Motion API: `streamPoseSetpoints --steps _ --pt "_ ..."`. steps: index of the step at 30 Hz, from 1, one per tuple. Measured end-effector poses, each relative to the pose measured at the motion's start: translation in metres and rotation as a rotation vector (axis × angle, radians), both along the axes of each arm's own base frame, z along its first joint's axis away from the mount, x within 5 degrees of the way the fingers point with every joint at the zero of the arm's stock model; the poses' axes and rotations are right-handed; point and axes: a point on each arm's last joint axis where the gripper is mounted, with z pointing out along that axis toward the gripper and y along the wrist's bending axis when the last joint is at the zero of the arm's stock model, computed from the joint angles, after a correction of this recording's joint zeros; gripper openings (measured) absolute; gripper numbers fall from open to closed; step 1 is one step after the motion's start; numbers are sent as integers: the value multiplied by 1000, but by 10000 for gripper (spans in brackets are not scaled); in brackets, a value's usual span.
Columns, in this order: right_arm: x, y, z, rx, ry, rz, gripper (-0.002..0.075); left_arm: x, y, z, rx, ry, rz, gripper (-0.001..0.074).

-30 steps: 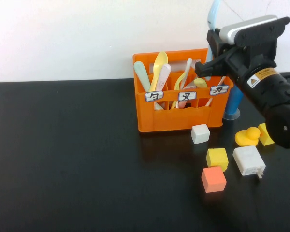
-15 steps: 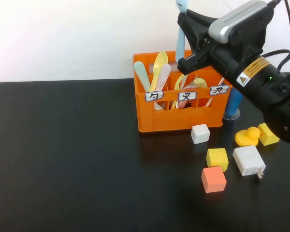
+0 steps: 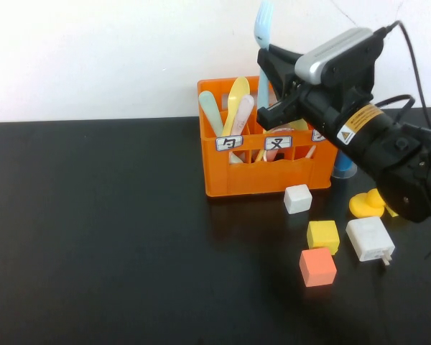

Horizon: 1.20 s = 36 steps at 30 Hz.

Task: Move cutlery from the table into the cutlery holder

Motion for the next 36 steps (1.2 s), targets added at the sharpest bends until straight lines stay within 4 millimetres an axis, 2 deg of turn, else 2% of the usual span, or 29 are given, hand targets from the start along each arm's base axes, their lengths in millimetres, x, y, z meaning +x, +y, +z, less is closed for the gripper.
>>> streamPoseSetpoints --steps 12,20,26,29,31,36 --pt "3 -1 -8 18 18 -19 62 0 0 0 0 0 0 -1" --pt "5 -3 -7 43 30 -42 294 0 0 0 0 0 0 -1" --pt "5 -4 -6 57 34 -53 325 0 0 0 0 0 0 -1" --pt "-2 -5 8 44 4 -33 318 0 0 0 0 0 0 -1" --pt "-15 -9 28 25 -37 -10 286 0 0 0 0 0 0 -1" --pt "-67 -25 81 -89 -161 55 130 0 0 0 -2 0 1 -1"
